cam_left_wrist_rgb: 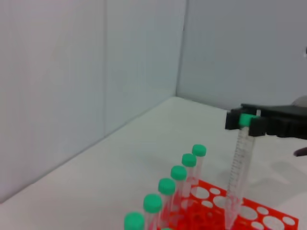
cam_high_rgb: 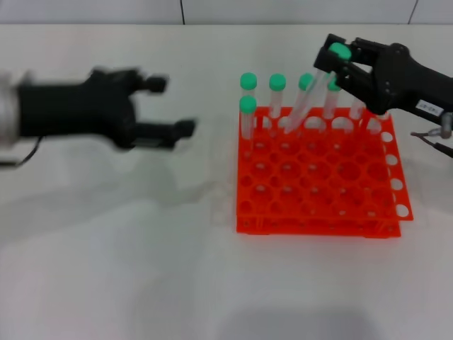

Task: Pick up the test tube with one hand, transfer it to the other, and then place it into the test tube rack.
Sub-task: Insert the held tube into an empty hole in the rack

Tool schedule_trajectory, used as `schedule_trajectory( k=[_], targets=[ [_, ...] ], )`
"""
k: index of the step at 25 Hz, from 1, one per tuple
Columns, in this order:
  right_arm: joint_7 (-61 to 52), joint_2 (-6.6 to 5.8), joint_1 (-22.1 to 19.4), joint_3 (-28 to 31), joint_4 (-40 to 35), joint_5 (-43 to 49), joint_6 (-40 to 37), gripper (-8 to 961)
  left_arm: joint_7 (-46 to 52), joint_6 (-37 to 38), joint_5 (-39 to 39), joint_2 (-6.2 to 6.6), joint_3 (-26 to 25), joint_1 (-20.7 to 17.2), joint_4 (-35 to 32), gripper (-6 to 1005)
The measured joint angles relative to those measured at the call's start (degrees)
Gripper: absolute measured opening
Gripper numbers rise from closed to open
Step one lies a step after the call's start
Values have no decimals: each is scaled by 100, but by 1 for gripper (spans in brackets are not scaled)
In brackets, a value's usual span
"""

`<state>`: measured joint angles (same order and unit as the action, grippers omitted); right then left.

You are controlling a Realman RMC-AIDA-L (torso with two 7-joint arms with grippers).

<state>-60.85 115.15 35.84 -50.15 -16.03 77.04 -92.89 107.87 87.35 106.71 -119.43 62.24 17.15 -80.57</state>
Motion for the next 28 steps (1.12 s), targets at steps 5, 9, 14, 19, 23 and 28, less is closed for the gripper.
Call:
schedule_trajectory(
  k=[5, 9, 14, 19, 23, 28],
  targets=[
    [-202, 4, 117, -142, -262, 0, 184, 258, -951, -61, -577, -22, -2, -927, 193, 889],
    [-207, 4, 223, -326, -321, 1, 412, 258, -1871, -170, -1035, -31, 4, -1377, 745, 889],
    [-192, 58, 418, -619, -382, -21, 831, 258, -2584, -294, -1376, -7, -126, -1509, 1628, 888],
    [-134, 84, 578, -772, -351, -59, 1226, 259, -2750, -341, -1301, 0, -231, -1422, 2010, 888],
    [-91, 107, 599, -818, -331, -63, 1482, 259, -2845, -360, -1284, 14, -286, -1396, 2170, 888],
    [-63, 108, 589, -960, -314, -71, 1655, 259, -2927, -340, -1134, 17, -291, -1399, 2210, 888]
  ],
)
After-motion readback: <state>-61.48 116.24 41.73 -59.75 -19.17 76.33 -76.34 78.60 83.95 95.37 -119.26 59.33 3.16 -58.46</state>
